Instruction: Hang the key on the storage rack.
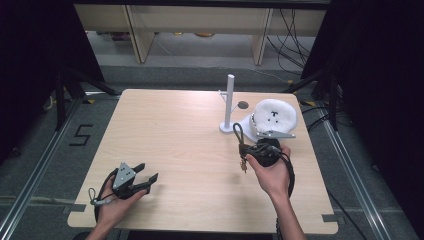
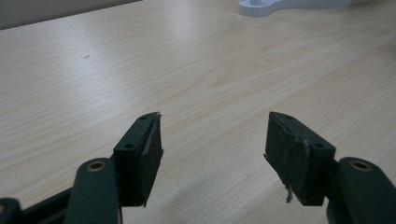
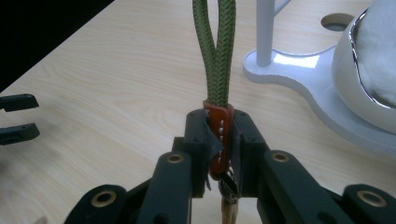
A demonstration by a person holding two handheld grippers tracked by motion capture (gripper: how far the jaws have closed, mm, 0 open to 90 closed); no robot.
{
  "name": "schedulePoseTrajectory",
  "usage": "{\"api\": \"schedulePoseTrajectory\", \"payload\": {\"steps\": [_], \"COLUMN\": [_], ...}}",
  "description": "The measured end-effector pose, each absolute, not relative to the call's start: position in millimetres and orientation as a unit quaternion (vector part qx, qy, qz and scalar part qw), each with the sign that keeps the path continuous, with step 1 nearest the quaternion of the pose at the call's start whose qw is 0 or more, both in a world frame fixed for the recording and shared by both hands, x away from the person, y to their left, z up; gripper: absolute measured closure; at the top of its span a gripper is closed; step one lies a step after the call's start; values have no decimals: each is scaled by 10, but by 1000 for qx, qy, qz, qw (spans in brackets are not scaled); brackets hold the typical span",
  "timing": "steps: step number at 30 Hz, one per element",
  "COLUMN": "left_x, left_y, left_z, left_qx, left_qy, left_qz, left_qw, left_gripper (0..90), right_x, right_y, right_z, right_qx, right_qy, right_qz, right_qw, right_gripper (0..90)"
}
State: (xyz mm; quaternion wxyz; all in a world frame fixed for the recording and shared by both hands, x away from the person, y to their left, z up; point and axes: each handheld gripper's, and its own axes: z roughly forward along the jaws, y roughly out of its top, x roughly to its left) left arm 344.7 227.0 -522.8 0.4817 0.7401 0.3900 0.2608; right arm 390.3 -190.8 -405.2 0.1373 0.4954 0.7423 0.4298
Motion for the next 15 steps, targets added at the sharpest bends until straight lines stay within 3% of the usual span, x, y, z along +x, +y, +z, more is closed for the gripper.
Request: {"api": "schedulePoseTrajectory", "payload": {"steps": [15], "left_x": [3448], "left_y": [2272], "left_z": [-5229], "left_qx": [740], "left_qy": [391], "left_qz": [260], "left_qw": [482], "left_gripper": [355], "right_x": [3908], "right_y": [-1850], "right_z": [-4029], "right_qx": [487], "right_qy": [727], "right_qz": [459], "right_qw": [154], "right_gripper": [791]}}
